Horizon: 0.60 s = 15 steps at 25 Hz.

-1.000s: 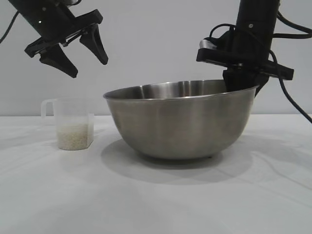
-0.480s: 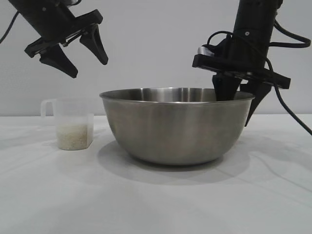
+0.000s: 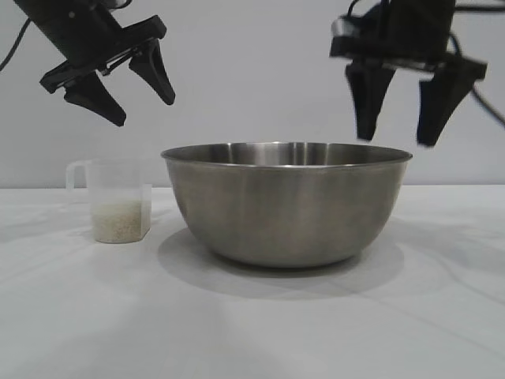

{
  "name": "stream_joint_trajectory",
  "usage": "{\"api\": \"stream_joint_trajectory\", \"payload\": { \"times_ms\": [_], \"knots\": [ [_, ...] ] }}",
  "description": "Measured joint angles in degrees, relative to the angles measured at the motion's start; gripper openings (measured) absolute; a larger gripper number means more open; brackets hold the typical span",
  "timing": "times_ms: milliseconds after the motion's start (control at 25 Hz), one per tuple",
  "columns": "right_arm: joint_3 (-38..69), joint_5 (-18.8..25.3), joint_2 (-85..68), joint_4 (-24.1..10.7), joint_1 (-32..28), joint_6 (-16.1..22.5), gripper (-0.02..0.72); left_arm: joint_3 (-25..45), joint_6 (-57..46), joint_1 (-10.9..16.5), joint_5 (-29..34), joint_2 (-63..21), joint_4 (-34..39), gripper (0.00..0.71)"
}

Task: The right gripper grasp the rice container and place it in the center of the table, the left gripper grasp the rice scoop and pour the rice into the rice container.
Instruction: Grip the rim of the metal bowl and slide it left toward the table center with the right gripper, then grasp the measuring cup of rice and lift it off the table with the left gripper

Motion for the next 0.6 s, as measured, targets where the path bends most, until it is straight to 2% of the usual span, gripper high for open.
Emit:
{"api": "stream_joint_trajectory", "payload": {
  "times_ms": [120, 360, 600],
  "knots": [
    [0.0, 0.4, -3.7, -3.0, -0.3, 1.6, 0.484, 0.0, 0.0, 0.0, 0.1, 0.0, 0.0, 0.507],
    [1.7, 0.7, -12.9, -4.7, -2.7, 2.2, 0.484, 0.0, 0.0, 0.0, 0.2, 0.0, 0.0, 0.507],
    [8.9, 1.1, -26.1, -5.9, -4.0, 2.2, 0.484, 0.0, 0.0, 0.0, 0.2, 0.0, 0.0, 0.507]
  ]
}}
